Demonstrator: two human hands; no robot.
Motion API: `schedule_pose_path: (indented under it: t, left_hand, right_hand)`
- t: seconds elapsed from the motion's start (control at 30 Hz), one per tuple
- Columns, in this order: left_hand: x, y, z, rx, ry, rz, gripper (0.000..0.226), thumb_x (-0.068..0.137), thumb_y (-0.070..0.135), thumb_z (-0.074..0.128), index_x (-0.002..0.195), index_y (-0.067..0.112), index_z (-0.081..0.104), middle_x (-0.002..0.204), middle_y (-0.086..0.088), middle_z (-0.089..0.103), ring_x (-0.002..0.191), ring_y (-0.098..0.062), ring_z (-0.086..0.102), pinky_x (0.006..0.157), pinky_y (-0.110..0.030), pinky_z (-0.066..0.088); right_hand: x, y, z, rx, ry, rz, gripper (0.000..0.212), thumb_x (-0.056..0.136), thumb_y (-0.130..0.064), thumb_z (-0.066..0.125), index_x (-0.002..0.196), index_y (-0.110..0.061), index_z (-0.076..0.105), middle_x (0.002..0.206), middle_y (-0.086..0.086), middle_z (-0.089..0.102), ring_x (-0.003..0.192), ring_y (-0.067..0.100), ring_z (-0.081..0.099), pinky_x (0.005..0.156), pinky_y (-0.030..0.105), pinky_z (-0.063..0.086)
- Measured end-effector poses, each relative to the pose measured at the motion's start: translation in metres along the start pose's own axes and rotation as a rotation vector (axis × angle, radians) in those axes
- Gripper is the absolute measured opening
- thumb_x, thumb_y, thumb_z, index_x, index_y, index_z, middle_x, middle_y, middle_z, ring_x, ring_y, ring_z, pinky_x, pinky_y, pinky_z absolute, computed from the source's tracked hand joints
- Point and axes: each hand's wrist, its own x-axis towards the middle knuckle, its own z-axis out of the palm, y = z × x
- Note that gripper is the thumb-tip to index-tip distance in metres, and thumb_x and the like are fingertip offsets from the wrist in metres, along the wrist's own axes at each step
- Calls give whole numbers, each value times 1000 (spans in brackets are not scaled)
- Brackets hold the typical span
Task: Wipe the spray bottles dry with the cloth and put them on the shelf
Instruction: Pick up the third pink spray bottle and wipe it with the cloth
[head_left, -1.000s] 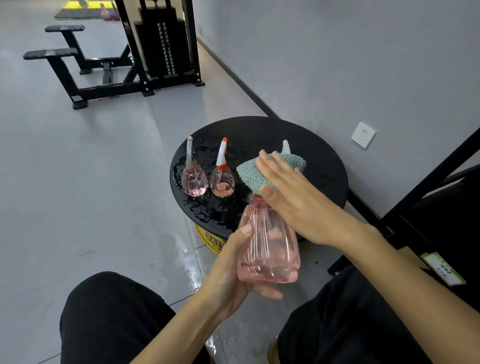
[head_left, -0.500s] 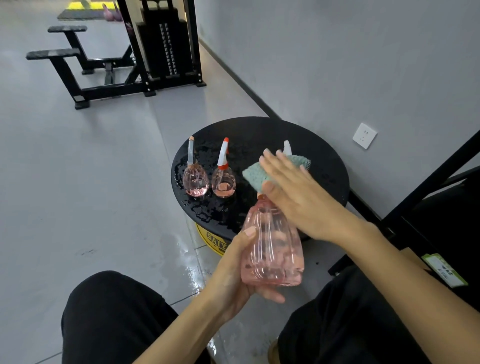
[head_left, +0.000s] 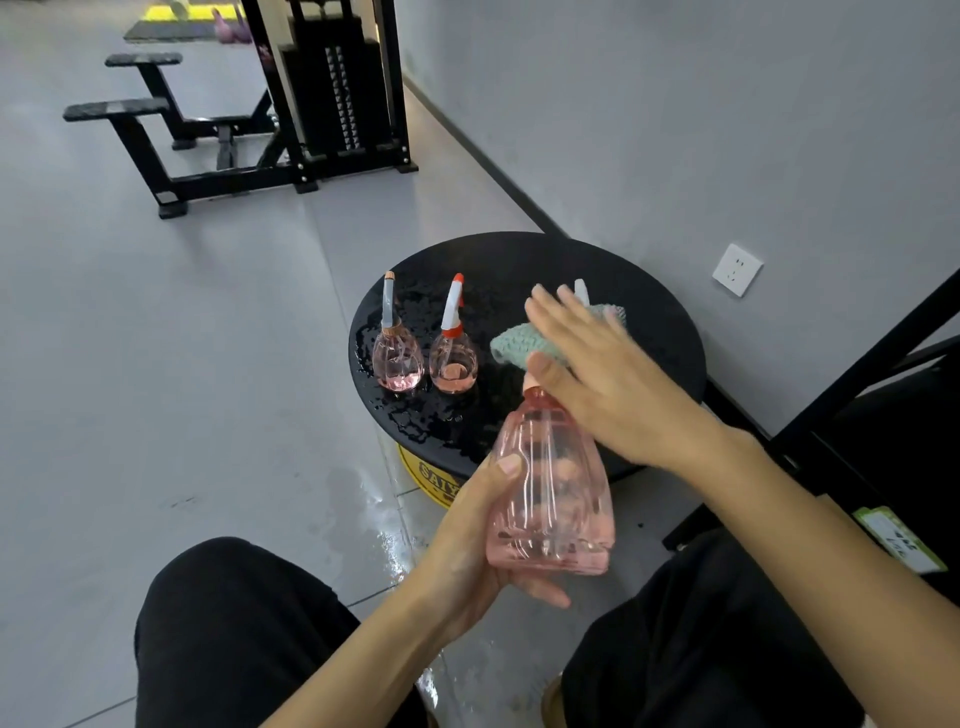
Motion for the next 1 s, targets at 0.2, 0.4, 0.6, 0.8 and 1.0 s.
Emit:
schedule_pose_path:
  t: [0.2,0.4,0.6,0.8,1.0]
  left_hand:
    - [3,1,-1,-46,5,20,48,69,61,66,111,39,67,104,-7,73,78,-26,73,49,-34,59]
    - [2,2,-1,-20,33,8,28,81,53,50,99,46,71,102,-2,74,75,-24,73,47,-32,58]
    - [0,0,3,-15,-22,-20,69,57,69,75,115,34,65,106,-9,72,82,-30,73,49,-36,60]
    - [-1,-2,0,-60,39,-16,35,74,58,54,103,45,70,108,-5,73,80,-29,72,49,-33,59]
    - [5,1,-8,-81,117,-15,42,84,54,43,100,31,74,102,-12,73,77,-29,72,47,-33,58]
  right_hand:
    - [-4,-18,-2,-13,-87,4,93,75,-72,0,154,-25,5,161,-11,-4,146,1,-10,119,29,-8]
    - [-12,-23,-2,43,-157,-7,83,83,-69,12,154,-27,5,161,-15,-4,145,-2,-10,121,28,-4]
    - [13,-8,-4,-13,-45,89,57,101,-43,37,153,-26,21,161,-12,10,149,8,-4,118,39,-7]
    - [-4,-18,5,157,-71,68,47,104,-25,38,150,-30,28,158,-17,16,147,0,1,121,34,-3]
    - [-27,-29,0,175,-130,10,45,104,-34,37,148,-37,29,155,-28,14,141,-15,-1,115,15,-1]
